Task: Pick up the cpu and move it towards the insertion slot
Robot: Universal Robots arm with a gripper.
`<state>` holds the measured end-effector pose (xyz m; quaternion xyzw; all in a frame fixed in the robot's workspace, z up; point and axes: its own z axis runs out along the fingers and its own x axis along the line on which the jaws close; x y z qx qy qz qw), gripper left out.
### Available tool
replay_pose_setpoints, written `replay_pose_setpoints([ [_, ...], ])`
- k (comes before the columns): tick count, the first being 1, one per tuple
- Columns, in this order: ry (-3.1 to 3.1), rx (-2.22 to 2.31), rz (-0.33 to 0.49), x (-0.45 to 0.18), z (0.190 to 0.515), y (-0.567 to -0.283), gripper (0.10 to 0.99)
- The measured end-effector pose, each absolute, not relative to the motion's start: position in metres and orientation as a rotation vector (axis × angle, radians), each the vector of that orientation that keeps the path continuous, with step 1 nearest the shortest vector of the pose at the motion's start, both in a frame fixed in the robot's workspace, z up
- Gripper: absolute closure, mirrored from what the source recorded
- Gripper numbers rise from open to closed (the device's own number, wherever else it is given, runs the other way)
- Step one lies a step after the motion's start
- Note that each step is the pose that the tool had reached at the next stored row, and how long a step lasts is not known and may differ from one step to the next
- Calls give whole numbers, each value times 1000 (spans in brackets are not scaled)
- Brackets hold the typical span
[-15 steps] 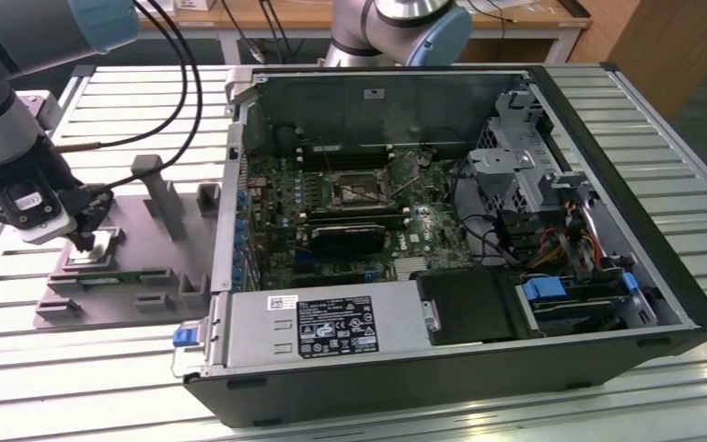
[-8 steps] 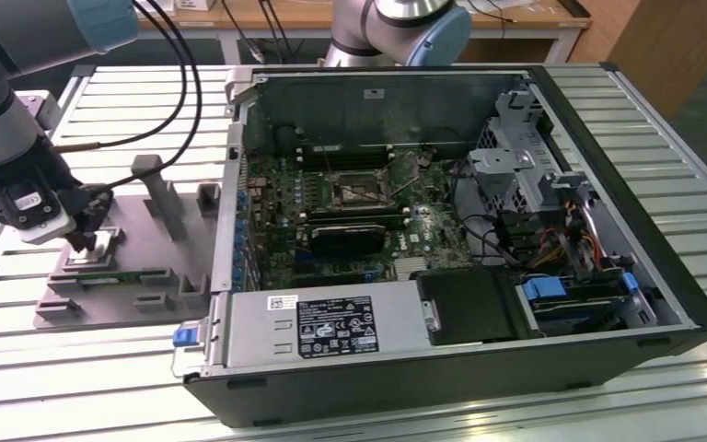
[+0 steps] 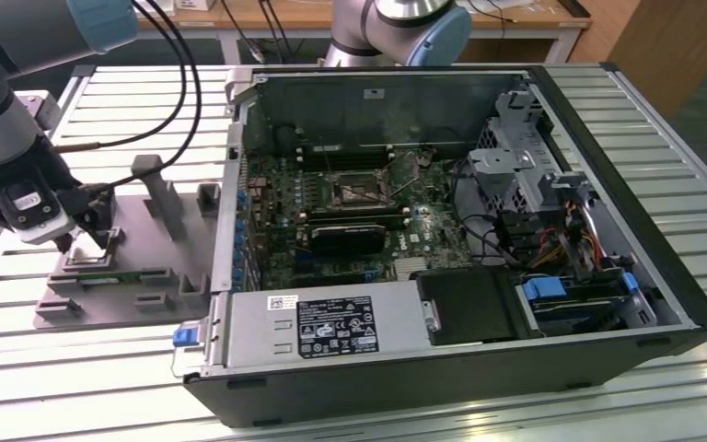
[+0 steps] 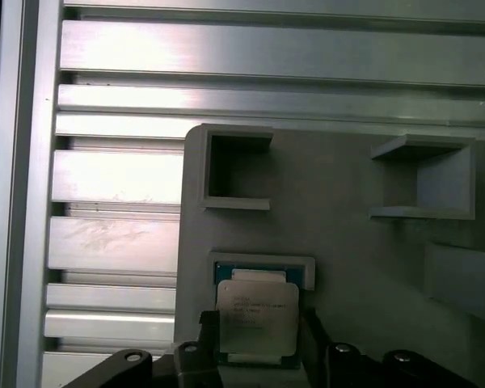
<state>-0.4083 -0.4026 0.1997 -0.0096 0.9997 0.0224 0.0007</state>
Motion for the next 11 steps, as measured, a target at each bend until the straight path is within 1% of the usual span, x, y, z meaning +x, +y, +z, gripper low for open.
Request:
replay_pose_setpoints([
  [2,3139,-30,70,-409,200,-403,502],
  [3,3139,-30,70,-409,200,-403,502],
  [4,3139,-30,70,-409,200,-403,439],
  [11,3139,10,71,-409,195,-400,439],
])
